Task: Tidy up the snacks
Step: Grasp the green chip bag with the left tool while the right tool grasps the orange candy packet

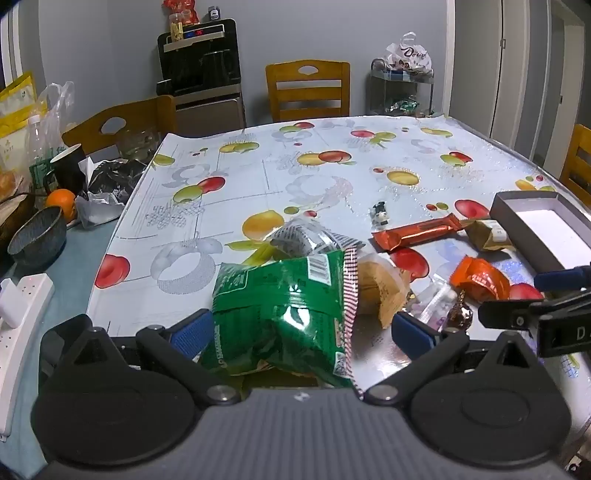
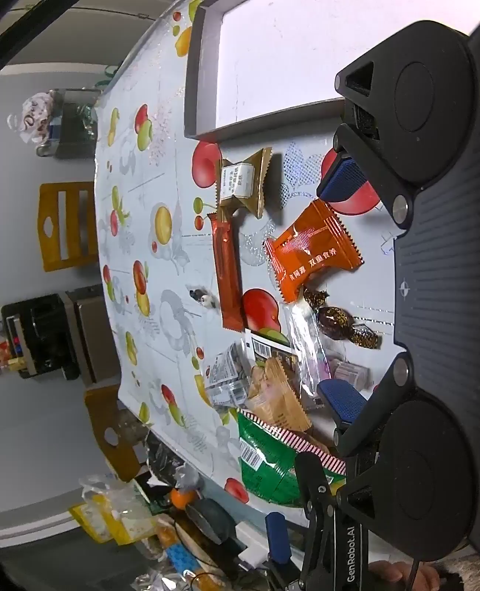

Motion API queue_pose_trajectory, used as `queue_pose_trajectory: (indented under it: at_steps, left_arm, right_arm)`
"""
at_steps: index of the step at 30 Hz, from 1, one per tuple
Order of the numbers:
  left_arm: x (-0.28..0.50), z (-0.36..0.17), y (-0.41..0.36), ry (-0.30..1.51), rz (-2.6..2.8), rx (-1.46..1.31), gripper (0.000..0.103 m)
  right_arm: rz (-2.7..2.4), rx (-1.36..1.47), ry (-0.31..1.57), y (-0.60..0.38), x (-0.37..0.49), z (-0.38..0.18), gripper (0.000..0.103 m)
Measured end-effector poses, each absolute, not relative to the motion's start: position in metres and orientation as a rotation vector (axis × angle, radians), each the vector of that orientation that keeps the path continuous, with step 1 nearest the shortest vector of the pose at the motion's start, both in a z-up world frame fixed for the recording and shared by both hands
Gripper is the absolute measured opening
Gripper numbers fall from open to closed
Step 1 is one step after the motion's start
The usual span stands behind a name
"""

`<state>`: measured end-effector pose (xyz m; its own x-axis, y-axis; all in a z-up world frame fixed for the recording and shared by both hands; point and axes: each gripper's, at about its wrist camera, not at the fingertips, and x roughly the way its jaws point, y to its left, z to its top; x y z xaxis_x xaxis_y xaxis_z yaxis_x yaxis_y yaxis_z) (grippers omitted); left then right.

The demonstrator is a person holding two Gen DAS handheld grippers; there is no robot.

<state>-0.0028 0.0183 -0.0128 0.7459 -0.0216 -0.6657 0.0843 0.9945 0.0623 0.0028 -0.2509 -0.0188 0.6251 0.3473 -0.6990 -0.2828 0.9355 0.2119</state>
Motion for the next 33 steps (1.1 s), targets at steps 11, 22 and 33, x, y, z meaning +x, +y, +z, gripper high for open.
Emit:
queue_pose_trajectory:
  at_steps: [11, 22, 33]
  left_arm:
    - [-0.003, -0.026, 0.034, 0.712, -0.096, 0.102, 0.103]
    - [0.011, -0.042, 0.042, 0.702, -0.123, 0.089, 0.103]
    - [0.017, -0.047, 0.042, 0.683, -0.122, 0.100, 0.103]
  right_arm:
    - [0.347, 0.052, 0.802, -0.251, 0.014, -0.030, 0.103]
    - [0.352, -0.018, 0.751, -0.246, 0.025, -0.042, 0.080]
    - [0.356, -0.004, 0.741, -0.256, 0.028, -0.037, 0.066]
